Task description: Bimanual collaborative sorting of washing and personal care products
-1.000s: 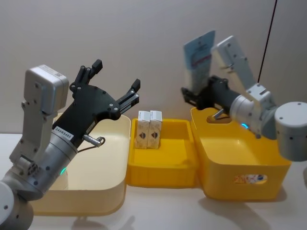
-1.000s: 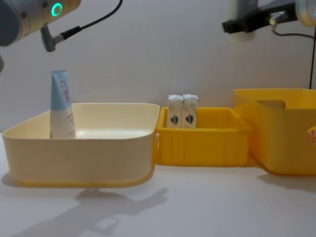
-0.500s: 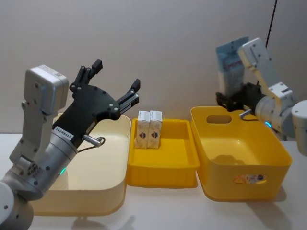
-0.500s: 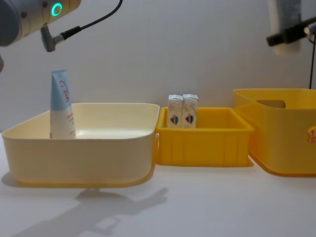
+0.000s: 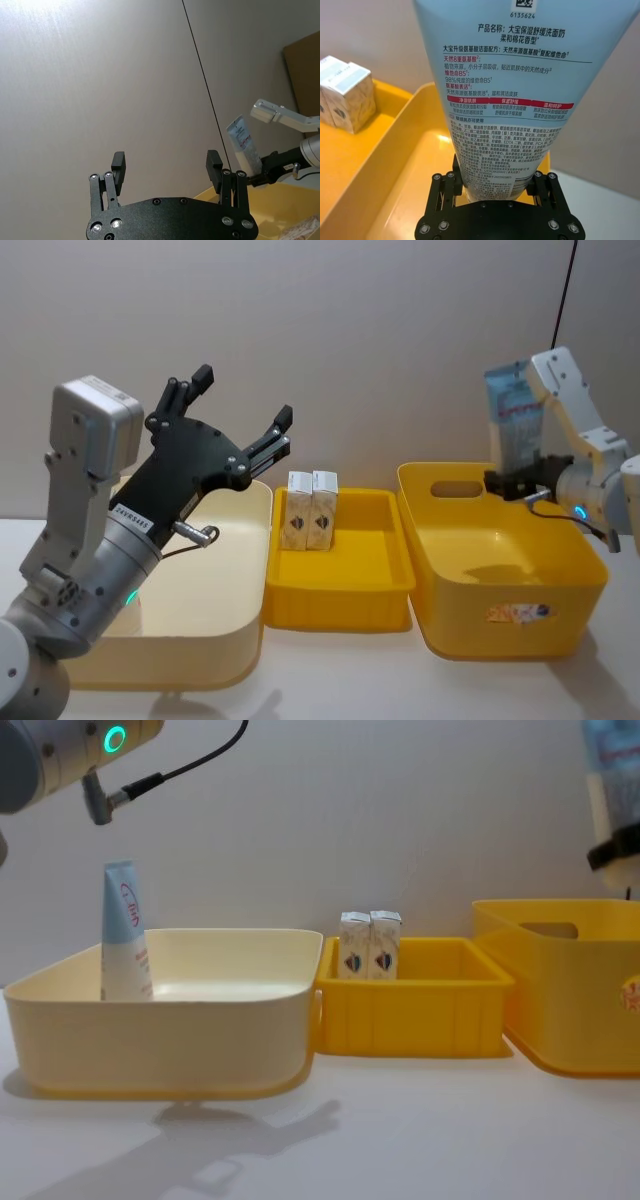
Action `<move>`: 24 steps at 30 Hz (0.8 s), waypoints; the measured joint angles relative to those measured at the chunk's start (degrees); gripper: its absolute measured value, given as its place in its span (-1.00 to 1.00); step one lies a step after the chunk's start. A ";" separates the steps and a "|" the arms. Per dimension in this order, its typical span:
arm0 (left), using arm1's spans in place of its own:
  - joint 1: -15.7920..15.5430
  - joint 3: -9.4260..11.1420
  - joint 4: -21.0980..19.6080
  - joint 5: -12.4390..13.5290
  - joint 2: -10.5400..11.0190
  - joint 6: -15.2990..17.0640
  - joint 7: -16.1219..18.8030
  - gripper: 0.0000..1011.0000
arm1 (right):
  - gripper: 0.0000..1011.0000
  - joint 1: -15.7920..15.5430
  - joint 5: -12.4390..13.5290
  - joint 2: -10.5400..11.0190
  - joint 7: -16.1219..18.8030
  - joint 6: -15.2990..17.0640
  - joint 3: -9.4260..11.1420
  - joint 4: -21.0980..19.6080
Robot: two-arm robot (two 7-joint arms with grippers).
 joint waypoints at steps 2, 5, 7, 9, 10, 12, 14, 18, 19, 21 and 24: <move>0.00 0.00 0.00 0.00 0.00 0.00 0.00 0.98 | 0.32 0.39 0.17 -0.18 0.38 0.87 0.11 1.00; 0.00 0.00 0.00 0.00 0.00 0.00 0.00 0.98 | 0.38 1.32 0.53 -0.54 1.16 2.37 0.34 3.28; 0.00 0.00 0.00 0.00 0.00 0.00 0.00 0.98 | 0.54 1.91 0.75 -0.78 1.64 3.17 0.48 4.89; 0.00 0.00 0.00 0.00 0.00 0.00 0.00 0.98 | 0.65 2.36 0.89 -1.00 2.03 3.67 0.57 6.19; 0.00 0.00 0.00 0.00 0.00 0.00 0.00 0.98 | 0.71 2.54 0.95 -1.07 2.20 3.87 0.62 6.61; 0.00 0.00 0.00 0.00 0.00 0.00 0.00 0.98 | 0.82 3.19 1.18 -1.32 2.72 4.56 0.75 8.20; 0.00 0.00 0.00 0.00 0.00 0.00 0.00 0.98 | 0.88 3.42 1.27 -1.44 2.91 4.89 0.81 8.83; 0.00 0.00 0.00 0.00 0.00 0.00 0.00 0.99 | 0.98 3.92 1.39 -1.64 3.35 5.44 0.90 10.16; 0.00 0.00 0.00 0.00 0.00 0.00 0.00 0.98 | 0.98 4.00 1.42 -1.67 3.42 5.53 0.92 10.40; 0.00 0.00 0.00 0.00 0.00 0.00 0.00 0.98 | 0.98 4.21 1.52 -1.77 3.63 5.79 0.96 10.91; 0.00 0.01 0.00 0.00 0.00 0.00 0.00 0.99 | 0.98 4.46 1.59 -1.88 3.80 6.09 1.01 11.51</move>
